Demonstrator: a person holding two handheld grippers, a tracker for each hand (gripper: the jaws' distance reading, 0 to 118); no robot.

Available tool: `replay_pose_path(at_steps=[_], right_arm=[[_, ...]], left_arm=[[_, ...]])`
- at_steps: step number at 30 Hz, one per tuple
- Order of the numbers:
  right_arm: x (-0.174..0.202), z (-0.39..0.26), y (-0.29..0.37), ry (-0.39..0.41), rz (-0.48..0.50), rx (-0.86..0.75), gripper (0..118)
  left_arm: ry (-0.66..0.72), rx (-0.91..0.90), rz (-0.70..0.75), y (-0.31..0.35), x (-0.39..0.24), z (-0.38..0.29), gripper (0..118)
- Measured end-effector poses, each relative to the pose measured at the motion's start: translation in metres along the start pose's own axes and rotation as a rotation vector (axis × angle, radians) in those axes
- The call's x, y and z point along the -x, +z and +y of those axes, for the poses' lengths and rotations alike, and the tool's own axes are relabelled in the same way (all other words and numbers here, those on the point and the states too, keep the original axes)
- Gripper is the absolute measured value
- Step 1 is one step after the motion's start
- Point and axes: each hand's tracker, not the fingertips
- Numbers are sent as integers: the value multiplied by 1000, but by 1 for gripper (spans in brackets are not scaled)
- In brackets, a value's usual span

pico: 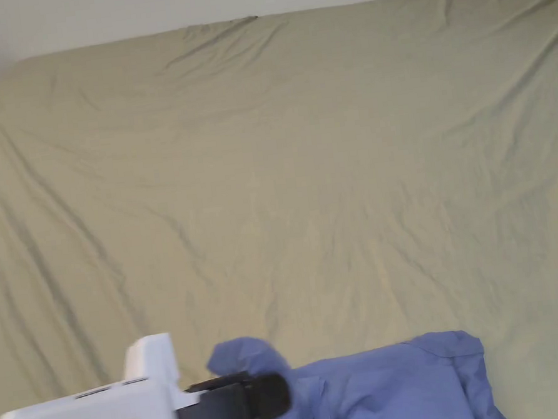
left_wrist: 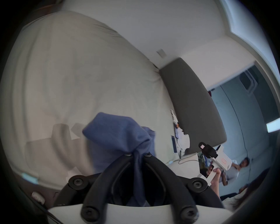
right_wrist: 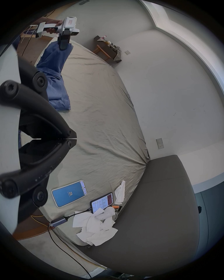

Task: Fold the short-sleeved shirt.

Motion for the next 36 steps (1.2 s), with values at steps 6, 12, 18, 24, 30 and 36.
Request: replay_pose_path(at_steps=[6,12,18,24,30,36], right_arm=[[-13,2,16,-3,-29,-15,0],[-43,-2,31,-21,-70,-26,0],[-46,-6,30,-34,-82,-23,0],[-36,-7,22,-37,-56,-19,0],[-29,-9,13,-34,-31,-7,0],[-28,-11,10,-33,-31,7,0]], left_arm=[[95,80,-136,-125,-23,-11,6],[70,168,-51,-199,-24,-34,6],[121,162,-71,-197,-10,-38,29],[109,65,-197,-146,-4,-36,114],[44,-44,59,-103,16,-47,1],[145,61,-104,-139,16,-48,0]])
